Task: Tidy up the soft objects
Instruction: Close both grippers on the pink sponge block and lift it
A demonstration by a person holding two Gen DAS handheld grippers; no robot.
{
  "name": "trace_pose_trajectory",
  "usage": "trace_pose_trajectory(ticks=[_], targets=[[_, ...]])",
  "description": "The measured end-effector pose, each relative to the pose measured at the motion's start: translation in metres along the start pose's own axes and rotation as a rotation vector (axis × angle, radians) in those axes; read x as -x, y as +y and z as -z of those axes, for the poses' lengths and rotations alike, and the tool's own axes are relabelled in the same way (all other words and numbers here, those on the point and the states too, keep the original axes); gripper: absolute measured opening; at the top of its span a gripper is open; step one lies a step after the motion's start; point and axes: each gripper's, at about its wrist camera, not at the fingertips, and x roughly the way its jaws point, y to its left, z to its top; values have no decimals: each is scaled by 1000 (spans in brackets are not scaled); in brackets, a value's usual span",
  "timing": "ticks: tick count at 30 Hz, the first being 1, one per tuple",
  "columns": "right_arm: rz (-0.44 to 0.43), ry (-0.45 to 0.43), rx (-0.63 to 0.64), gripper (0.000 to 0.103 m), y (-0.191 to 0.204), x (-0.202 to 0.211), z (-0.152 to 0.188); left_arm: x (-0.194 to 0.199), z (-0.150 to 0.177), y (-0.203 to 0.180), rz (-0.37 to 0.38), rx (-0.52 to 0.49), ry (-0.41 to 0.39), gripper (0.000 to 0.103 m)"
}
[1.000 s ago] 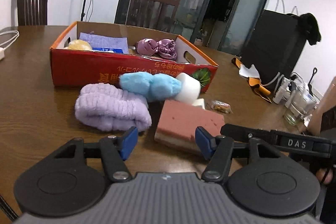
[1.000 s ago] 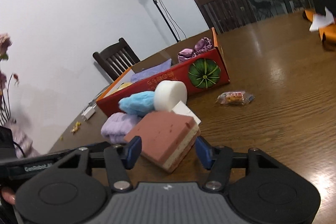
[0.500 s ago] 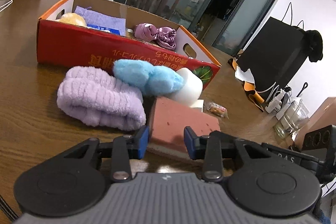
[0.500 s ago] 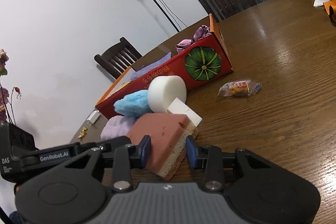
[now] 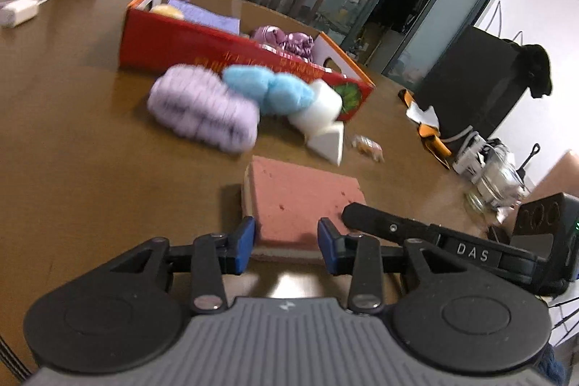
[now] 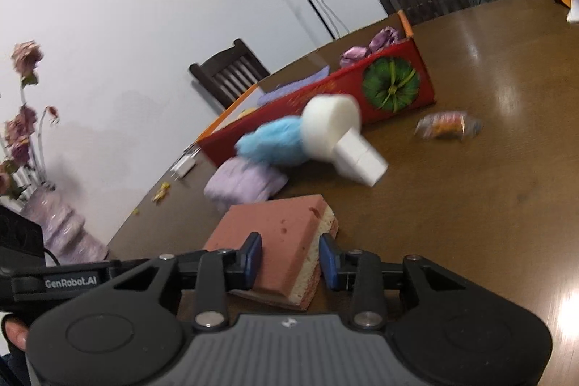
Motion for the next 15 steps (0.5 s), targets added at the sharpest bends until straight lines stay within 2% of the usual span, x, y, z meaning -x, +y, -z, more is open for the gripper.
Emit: trace_pose_trajectory(ticks=[6, 7, 15], targets=[[-47, 61, 35, 36, 27, 30, 27, 52, 36, -10, 18, -42, -16, 43], [-53, 61, 47, 37, 31, 35, 29, 57, 40, -9, 31, -39, -21, 47], [-31, 53, 99, 37, 47, 49, 34, 71, 41, 1, 38, 3, -80, 51]])
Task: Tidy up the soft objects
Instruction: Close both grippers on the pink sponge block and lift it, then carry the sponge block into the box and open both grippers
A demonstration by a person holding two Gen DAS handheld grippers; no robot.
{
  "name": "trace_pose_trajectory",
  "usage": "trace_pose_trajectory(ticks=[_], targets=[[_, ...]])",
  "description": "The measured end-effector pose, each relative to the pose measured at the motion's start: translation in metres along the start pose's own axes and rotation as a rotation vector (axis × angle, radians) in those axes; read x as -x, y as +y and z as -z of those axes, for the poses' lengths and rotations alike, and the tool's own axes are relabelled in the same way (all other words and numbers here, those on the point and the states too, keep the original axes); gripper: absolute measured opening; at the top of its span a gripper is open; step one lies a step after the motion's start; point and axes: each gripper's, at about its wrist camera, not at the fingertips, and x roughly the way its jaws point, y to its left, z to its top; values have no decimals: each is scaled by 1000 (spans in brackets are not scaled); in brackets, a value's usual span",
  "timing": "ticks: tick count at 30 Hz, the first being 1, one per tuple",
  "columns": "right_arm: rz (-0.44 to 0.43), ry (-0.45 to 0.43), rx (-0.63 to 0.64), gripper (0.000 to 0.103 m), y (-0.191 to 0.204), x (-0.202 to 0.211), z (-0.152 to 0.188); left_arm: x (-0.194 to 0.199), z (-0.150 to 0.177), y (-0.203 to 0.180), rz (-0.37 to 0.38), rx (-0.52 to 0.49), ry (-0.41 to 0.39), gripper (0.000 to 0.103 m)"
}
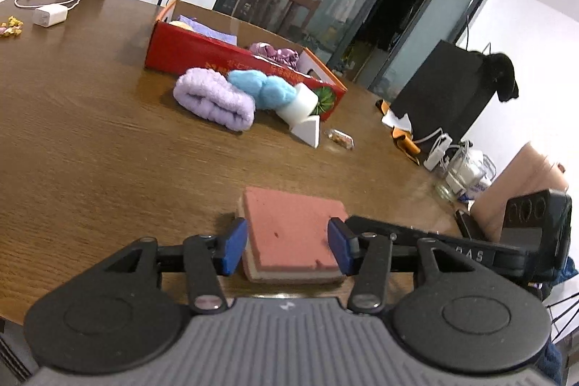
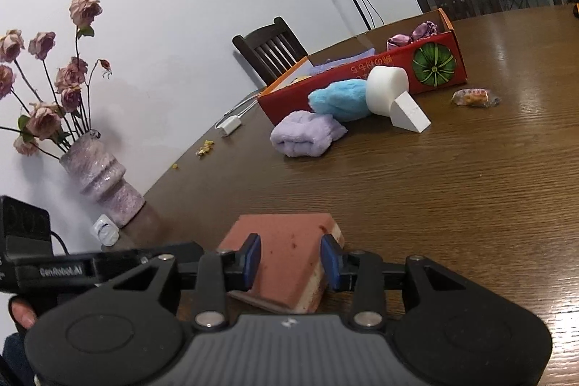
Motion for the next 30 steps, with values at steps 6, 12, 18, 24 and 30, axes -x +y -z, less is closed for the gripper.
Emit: trace_pose_trajectory(ticks=[6, 12, 18, 24, 30], targets=[[25, 6, -5, 37, -2, -5, -1, -13, -3, 10, -43, 20, 0, 55], [18, 35, -25, 38, -12, -17, -5, -28, -5, 17, 1, 7, 41, 40], [20, 24, 9, 33, -8, -27, -29, -40, -33, 8, 7, -42, 7, 37], [35, -58, 75, 33, -15, -35, -110, -69, -116, -5, 53, -110, -95, 37], [104, -60, 116, 33, -51, -75, -208, -141, -211, -10, 74, -102, -78, 38]])
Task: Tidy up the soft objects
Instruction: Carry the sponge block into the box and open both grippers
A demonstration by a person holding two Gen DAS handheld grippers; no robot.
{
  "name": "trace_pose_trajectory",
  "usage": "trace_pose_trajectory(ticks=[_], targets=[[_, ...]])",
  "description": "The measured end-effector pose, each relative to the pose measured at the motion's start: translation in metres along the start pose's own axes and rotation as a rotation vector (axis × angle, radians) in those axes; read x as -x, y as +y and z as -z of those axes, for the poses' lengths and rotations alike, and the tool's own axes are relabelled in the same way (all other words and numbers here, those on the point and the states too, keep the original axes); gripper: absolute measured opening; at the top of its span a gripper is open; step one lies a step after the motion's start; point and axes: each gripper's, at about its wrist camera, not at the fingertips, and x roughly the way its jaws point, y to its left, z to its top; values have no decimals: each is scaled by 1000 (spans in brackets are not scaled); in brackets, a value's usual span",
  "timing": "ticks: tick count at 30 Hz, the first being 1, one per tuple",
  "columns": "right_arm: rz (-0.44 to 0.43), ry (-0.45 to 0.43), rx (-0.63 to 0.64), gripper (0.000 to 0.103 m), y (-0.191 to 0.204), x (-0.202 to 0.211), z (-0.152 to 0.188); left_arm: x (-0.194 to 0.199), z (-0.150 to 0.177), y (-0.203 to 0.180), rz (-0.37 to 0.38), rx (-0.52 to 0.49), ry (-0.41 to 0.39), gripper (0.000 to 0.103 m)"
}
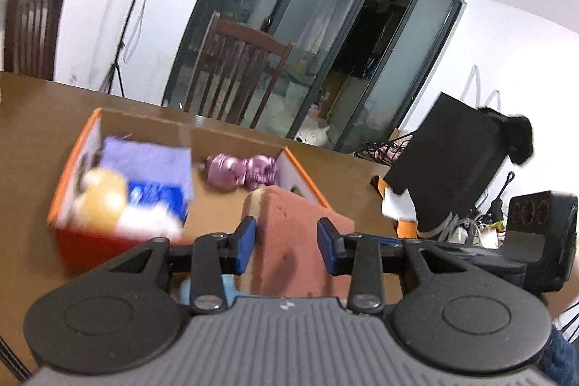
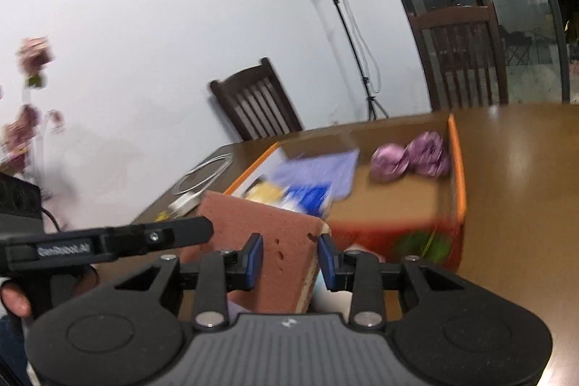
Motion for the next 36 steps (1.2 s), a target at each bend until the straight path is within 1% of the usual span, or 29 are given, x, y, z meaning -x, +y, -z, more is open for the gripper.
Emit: trace_pose_trajectory(ticks=[2, 3, 6, 8, 10, 13, 15, 16, 18, 20, 23, 27, 31, 33, 34, 36], targets=[[25, 29, -12, 32, -21, -22, -26, -33, -22, 9, -4, 20, 38, 37], [40, 49, -28, 32, -32, -34, -36, -55, -33, 15, -8, 43, 75, 37], [105, 94, -49, 32, -60, -67, -60, -106, -45, 28, -33, 86, 164, 37], [144, 129, -50, 32, -74, -87, -71, -134, -47, 32, -58, 80, 204, 37], [188, 168, -19, 34, -82, -106, -77, -154, -46, 37, -78, 81, 232, 38], [261, 203, 52, 35, -83, -128, -78, -177, -41, 48, -89, 111, 269, 38], [301, 211, 91, 37, -81, -140, -79, -186, -37, 51, -97, 109, 292, 39], [318, 199, 103, 38, -81, -143, -79, -187, -37, 50, -95, 95, 290, 39], [316, 174, 112, 38, -81, -139, -78, -181, -39, 48, -72, 60, 278, 42], [305, 161, 102, 38, -82, -136, -80, -171, -43, 44, -74, 21, 252, 43], [307, 122, 96, 38, -79, -124, -86, -146, -57, 39, -105, -45, 193, 45], [301, 85, 105, 38, -69, -101, -97, -109, -71, 37, -154, -98, 123, 46], [302, 63, 144, 39, -51, -72, -102, -65, -79, 36, -202, -121, 75, 49], [304, 46, 157, 42, -40, -54, -102, -41, -78, 31, -233, -144, 56, 49], [306, 37, 162, 45, -35, -44, -102, -31, -78, 30, -241, -151, 49, 50], [308, 22, 170, 47, -25, -26, -102, -9, -74, 24, -249, -163, 36, 55]])
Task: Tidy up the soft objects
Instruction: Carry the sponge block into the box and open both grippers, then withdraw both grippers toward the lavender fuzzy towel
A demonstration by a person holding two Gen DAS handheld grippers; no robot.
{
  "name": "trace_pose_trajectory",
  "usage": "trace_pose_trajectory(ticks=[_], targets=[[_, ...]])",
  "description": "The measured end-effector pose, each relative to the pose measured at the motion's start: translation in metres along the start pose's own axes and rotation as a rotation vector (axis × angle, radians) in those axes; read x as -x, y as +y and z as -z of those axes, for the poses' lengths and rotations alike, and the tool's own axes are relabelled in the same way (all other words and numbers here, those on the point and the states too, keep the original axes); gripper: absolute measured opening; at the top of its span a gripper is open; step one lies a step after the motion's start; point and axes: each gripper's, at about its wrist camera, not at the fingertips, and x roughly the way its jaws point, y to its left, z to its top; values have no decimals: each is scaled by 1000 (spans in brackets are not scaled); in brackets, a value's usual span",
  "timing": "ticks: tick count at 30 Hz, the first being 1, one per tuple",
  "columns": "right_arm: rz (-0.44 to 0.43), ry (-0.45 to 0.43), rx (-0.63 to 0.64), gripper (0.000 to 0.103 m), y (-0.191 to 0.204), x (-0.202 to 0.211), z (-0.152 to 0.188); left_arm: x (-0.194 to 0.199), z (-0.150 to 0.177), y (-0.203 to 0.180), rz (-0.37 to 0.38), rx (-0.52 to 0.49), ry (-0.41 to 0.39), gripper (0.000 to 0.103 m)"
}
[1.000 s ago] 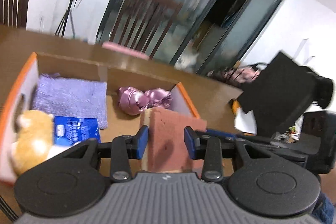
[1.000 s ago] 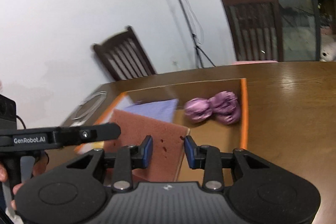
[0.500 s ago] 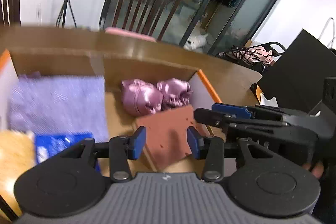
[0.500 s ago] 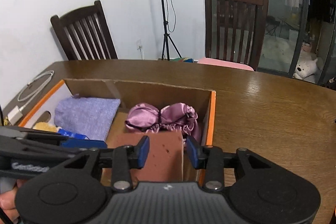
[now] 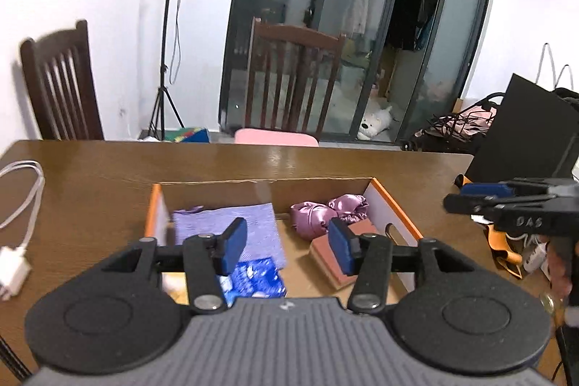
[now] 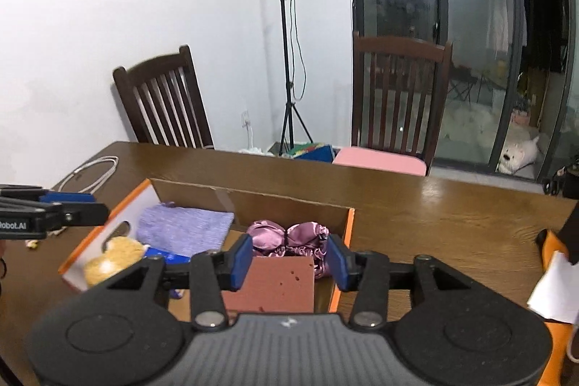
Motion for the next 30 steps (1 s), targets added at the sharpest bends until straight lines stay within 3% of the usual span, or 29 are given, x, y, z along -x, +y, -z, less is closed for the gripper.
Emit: trace_pose_trajectory(ticks=[3, 5, 9, 11, 17, 20, 25, 30], targets=[[1, -23, 20, 52, 8, 31, 3, 35, 7, -2, -15, -25, -31, 61], [3, -40, 31, 55, 14, 51, 6, 58, 12, -5, -25, -46, -55, 77], [1, -78, 53, 62, 28, 89, 25, 102, 38, -16, -69, -89, -117, 88], [7, -102, 75, 66, 38, 107, 40, 124, 58, -22, -78, -98, -159, 100], [-12, -181, 124, 71, 70, 162, 96, 187, 124, -46, -96, -189, -288, 103], [-37, -217, 103, 81, 81, 184, 128, 203, 160, -55, -95, -195, -314, 103], [-45, -216, 71, 81, 98, 204, 180, 219, 212, -55, -68, -106, -295, 103], [-80, -186, 18, 81, 112, 214, 232, 223, 253, -46, -119, -57, -243, 103]])
